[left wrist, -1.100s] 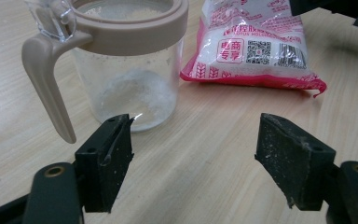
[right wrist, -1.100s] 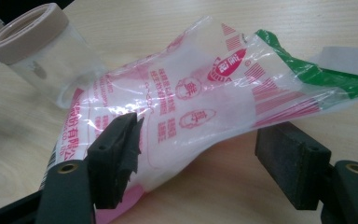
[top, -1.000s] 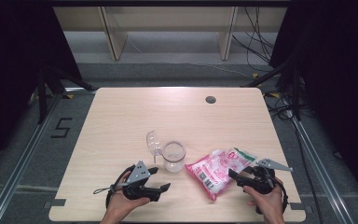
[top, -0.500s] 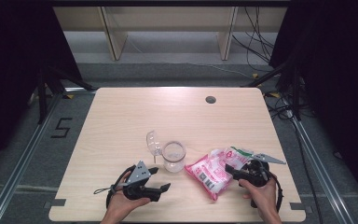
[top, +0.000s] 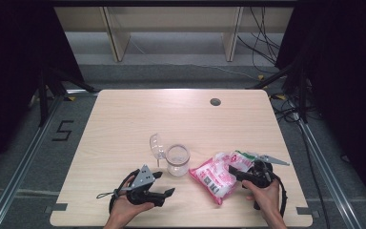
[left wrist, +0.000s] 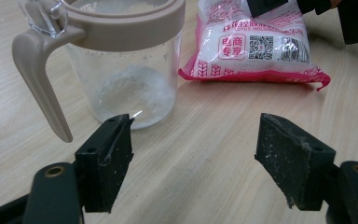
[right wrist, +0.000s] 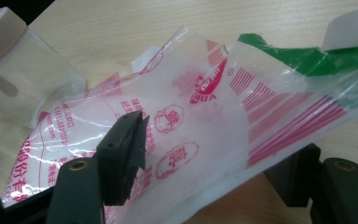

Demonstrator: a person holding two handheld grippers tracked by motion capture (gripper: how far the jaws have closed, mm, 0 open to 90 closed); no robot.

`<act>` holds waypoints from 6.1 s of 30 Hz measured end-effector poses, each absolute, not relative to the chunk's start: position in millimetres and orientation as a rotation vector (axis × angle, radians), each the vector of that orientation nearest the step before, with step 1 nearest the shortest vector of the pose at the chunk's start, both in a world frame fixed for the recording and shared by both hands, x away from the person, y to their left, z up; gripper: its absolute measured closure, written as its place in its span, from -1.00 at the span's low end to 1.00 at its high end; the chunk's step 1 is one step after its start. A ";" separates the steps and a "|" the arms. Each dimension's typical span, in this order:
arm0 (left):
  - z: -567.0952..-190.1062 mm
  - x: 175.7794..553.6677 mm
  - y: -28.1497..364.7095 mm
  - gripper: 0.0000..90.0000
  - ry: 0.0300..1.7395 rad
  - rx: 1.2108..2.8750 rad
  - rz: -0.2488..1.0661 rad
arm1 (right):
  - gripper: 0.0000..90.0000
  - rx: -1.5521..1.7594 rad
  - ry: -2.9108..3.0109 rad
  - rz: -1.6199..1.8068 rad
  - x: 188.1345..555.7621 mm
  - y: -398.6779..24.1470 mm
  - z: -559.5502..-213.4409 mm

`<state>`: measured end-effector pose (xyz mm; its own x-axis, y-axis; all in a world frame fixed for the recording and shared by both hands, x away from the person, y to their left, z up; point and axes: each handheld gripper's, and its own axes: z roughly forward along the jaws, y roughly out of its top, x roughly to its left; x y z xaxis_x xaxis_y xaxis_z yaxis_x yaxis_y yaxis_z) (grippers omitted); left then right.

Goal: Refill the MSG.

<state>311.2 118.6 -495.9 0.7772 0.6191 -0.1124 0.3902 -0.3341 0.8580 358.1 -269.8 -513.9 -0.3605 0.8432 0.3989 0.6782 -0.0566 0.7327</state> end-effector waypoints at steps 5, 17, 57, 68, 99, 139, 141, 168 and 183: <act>-495.4 312.3 120.6 -0.41 0.750 1.999 0.309 | 0.11 1.623 2.049 1.371 361.6 -270.2 -514.5; -497.3 312.4 119.0 -0.41 0.740 1.998 0.300 | 0.90 1.550 2.057 1.369 361.2 -269.4 -510.3; -506.2 304.8 92.5 -0.41 0.705 2.013 0.283 | 1.00 1.231 2.004 1.656 336.4 -237.6 -450.2; -505.7 304.6 90.1 -0.40 0.694 2.035 0.286 | 1.00 1.205 2.074 1.684 338.9 -222.2 -425.9; -508.5 319.4 37.6 -0.39 0.655 2.027 0.280 | 1.00 1.040 2.120 1.607 346.1 -214.0 -365.6; -508.5 320.3 -7.0 0.56 0.661 1.855 0.539 | 1.00 0.937 2.149 1.601 339.6 -195.6 -330.8; -508.6 320.2 -6.9 0.56 0.659 1.846 0.541 | 1.00 0.914 2.132 1.599 342.1 -195.2 -330.1; -512.1 322.6 -22.0 0.57 0.735 1.737 0.489 | 1.00 0.985 2.141 1.654 358.4 -167.4 -328.2; -511.4 334.1 -29.4 0.57 0.765 1.673 0.503 | 1.00 0.981 2.115 1.625 374.3 -154.1 -328.0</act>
<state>334.1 -29.4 -511.4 0.6936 0.7168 -0.0712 0.2193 -0.1159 0.9687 374.3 -154.1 -328.0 -0.7224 0.6712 0.1661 0.3336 0.1280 0.9340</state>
